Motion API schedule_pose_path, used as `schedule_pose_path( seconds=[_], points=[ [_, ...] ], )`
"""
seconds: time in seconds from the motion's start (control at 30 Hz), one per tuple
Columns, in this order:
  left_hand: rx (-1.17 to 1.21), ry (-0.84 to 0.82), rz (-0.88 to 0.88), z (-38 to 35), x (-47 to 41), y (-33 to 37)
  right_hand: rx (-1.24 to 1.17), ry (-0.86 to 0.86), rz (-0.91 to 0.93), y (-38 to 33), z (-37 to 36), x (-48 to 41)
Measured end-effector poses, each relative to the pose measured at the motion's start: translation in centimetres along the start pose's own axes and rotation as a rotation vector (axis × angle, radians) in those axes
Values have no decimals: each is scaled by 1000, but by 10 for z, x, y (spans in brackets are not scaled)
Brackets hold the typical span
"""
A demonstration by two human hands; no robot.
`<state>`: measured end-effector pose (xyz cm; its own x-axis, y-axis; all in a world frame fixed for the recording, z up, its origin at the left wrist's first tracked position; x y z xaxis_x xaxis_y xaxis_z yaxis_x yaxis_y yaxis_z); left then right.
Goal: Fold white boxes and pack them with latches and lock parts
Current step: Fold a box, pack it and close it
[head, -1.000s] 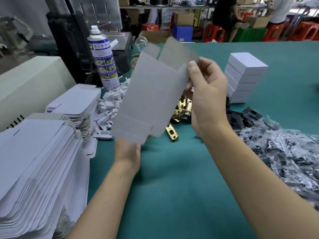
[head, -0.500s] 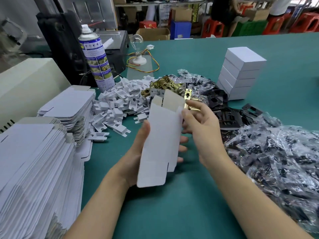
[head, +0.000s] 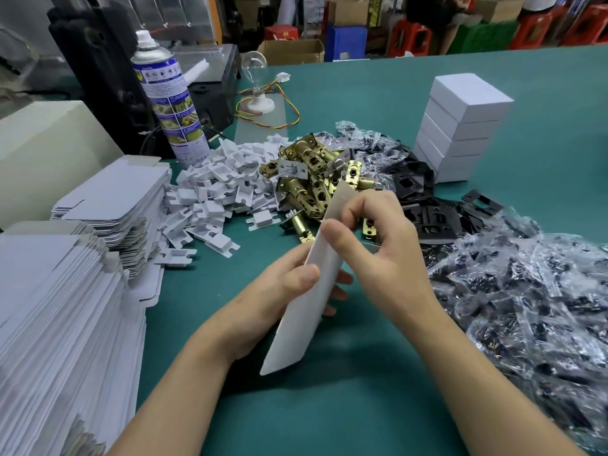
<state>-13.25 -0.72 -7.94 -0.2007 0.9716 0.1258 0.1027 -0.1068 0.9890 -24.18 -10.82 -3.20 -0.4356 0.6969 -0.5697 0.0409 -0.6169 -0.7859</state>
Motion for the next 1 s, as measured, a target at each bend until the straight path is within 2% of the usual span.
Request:
schedule_pose_path(
  seconds=[0.13, 0.3, 0.4, 0.47, 0.57, 1.0],
  points=[
    [16, 16, -6, 5, -2, -1, -30, -7, -5, 0, 2, 0],
    [19, 216, -51, 23, -2, 0, -69, 44, -17, 7, 2, -2],
    [140, 363, -45, 32, -2, 0, -265, -34, -273, 22, -6, 3],
    [187, 421, -64, 35, -1, 2, -309, -131, -401, 29, -15, 8],
    [223, 432, -74, 34, -1, 4, -296, -191, -437, 31, -22, 14],
    [190, 486, -86, 31, -2, 2, -412, -115, -575, 39, -17, 15]
  ],
)
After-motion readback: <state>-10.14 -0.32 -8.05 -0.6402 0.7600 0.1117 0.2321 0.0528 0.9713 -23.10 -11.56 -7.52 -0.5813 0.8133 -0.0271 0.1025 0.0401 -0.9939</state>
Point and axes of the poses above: each hand's wrist, its own x-axis away from the middle knuckle, its own z-axis out of the back of the hand, y = z × x, the point moved 5 cm from there along -x, towards the middle knuckle, and after that the axes turned 6 degrees about y, right-handed, at the moved point
